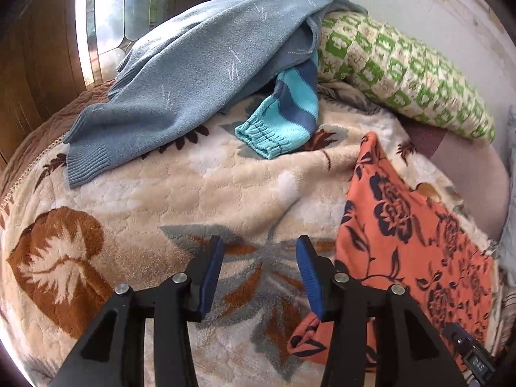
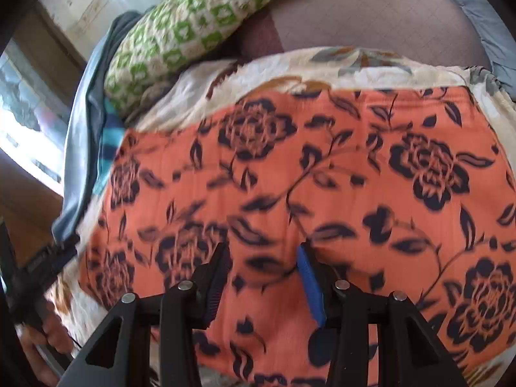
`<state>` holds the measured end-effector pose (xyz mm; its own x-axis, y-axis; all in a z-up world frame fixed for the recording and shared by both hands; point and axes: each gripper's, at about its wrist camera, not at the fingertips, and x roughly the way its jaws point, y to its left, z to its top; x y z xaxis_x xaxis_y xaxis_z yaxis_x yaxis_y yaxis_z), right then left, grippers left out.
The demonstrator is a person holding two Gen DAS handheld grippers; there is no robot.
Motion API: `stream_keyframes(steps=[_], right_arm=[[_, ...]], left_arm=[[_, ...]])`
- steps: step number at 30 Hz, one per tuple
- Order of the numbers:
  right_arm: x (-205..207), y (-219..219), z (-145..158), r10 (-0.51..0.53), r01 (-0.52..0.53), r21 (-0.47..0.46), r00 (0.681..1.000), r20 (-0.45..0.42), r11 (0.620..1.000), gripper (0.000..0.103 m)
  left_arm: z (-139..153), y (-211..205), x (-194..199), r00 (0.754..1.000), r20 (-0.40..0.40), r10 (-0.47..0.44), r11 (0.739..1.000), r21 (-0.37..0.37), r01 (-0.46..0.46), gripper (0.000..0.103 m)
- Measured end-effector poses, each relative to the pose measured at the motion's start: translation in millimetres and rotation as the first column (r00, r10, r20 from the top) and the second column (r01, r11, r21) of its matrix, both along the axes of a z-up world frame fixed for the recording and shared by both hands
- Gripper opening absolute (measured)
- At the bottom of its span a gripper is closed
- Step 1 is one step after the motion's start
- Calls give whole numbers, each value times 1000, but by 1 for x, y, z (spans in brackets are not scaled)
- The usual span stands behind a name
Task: Fold small clothes
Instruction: 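Lay the folded hem on the collar and press it flat with both grippers, then grasp the side edge of the folded orange shirt with the right gripper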
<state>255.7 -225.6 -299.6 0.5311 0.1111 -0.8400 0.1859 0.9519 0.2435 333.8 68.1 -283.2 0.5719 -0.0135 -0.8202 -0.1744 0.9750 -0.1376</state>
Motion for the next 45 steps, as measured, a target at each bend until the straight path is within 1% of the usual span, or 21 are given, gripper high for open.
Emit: stream_keyframes(steps=[2,3,4,5,6,8,11,14,16,18,19,20,21,23,26,30,32,35,38,42,45], right_arm=[[-26,12,0,37,-33,-94,999,40,995,49],[-36,14,-3,55,-51,-107,998,27,993,53],[-45,15,-5,67,-64,-119,998,15,991,54],[-54,16,-4,79,-78,-142,997,6,987,54],[-60,16,-4,90,-91,-154,996,-12,984,54],[-71,10,1,83,-85,-130,996,-16,988,54],[-94,-17,16,-24,31,-62,993,112,998,54],[-110,-54,26,-183,192,-21,960,212,981,54],[-106,-83,19,-289,292,12,938,191,956,57],[-96,-112,-6,-367,365,49,928,58,930,57],[-95,-121,-15,-380,374,108,924,36,921,57],[-98,-123,-11,-401,390,131,914,65,911,57],[-98,-122,-6,-402,392,132,914,60,910,57],[-94,-115,2,-368,359,133,928,52,924,58],[-93,-99,13,-327,311,138,939,108,940,57],[-91,-77,25,-252,224,149,946,204,963,58],[-85,-68,27,-230,202,139,947,223,969,57],[-75,-63,16,-200,175,137,961,193,975,58],[-64,-64,-8,-187,178,105,978,88,978,58],[-61,-56,-7,-152,149,45,984,95,988,59],[-61,-49,-9,-127,126,10,985,114,992,66]], left_arm=[[-15,-9,5,997,-77,-18,996,91,25,49],[-22,-10,6,995,-102,-18,994,103,28,49],[-21,-11,5,996,-83,-12,993,113,21,49],[-19,-10,5,997,-77,-6,994,112,15,49],[-16,-8,4,997,-77,-3,996,85,10,49],[-11,2,-1,998,-66,16,1000,4,-16,49],[-3,17,-8,997,-50,51,997,-57,-54,49],[4,28,-16,998,-33,57,992,-106,-60,49],[7,33,-19,998,-31,50,988,-146,-54,49],[4,30,-16,999,-43,26,981,-192,-34,50],[3,29,-17,999,-46,15,976,-215,-25,50],[3,27,-17,999,-47,5,972,-236,-16,50],[3,23,-18,999,-47,-9,968,-250,-3,50],[6,13,-18,998,-42,-49,966,-257,36,50],[9,-4,-20,994,-40,-104,966,-241,92,50],[6,-15,-25,992,-67,-109,964,-251,89,50],[3,-19,-28,990,-81,-113,963,-256,89,50],[1,-25,-32,990,-92,-108,969,-234,84,53],[0,-28,-32,991,-99,-95,968,-240,69,55],[4,-34,-27,990,-90,-108,967,-241,84,60],[7,-32,-20,992,-69,-107,958,-272,85,63]])
